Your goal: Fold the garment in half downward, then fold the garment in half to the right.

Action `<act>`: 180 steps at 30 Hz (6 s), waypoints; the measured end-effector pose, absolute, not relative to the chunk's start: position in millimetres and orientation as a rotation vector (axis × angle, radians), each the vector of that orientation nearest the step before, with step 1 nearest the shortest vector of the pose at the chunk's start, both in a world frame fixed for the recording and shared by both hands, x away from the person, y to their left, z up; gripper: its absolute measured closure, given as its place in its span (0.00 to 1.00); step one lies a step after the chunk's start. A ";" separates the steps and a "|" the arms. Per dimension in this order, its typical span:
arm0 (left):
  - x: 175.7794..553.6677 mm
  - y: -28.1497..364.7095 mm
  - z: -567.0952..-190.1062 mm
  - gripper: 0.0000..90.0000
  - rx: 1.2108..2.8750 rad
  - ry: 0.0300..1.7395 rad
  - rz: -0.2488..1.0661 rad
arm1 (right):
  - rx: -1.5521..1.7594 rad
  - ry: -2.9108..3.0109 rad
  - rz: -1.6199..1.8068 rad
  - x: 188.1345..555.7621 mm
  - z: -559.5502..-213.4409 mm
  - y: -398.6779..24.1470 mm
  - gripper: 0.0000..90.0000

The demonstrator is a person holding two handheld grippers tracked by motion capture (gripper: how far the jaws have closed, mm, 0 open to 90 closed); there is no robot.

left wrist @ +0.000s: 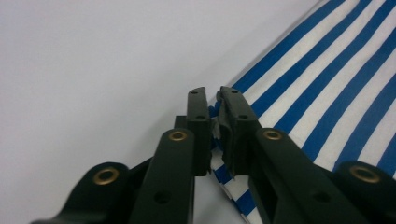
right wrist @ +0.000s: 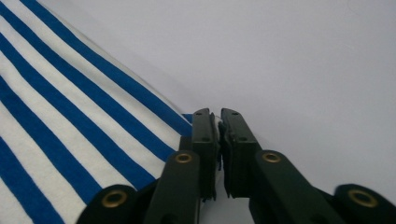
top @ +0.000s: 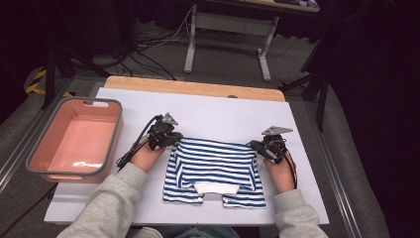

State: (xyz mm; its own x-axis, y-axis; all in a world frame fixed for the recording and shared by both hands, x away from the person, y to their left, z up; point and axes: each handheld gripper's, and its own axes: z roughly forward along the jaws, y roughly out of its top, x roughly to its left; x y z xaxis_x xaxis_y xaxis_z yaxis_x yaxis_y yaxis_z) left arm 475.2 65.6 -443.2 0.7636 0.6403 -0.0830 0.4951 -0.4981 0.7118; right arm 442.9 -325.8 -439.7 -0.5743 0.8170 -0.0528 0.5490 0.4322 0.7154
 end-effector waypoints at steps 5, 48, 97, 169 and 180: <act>474.3 70.5 -437.7 0.72 2.161 0.860 0.263 | 1.188 2.254 0.949 438.4 -434.3 -327.9 0.62; 471.4 86.5 -416.7 0.03 2.101 0.775 0.165 | 0.731 2.504 1.339 370.8 -397.9 -206.3 0.10; 467.9 87.0 -420.4 0.22 2.130 0.787 0.209 | 0.410 2.801 1.230 340.3 -442.0 -128.3 0.39; 472.9 79.2 -434.1 0.94 2.256 0.900 0.201 | 0.430 2.730 1.095 325.0 -447.7 -118.2 0.90; 464.3 104.4 -415.1 0.94 2.168 0.927 0.268 | 0.384 2.711 1.176 326.0 -439.3 -102.8 0.90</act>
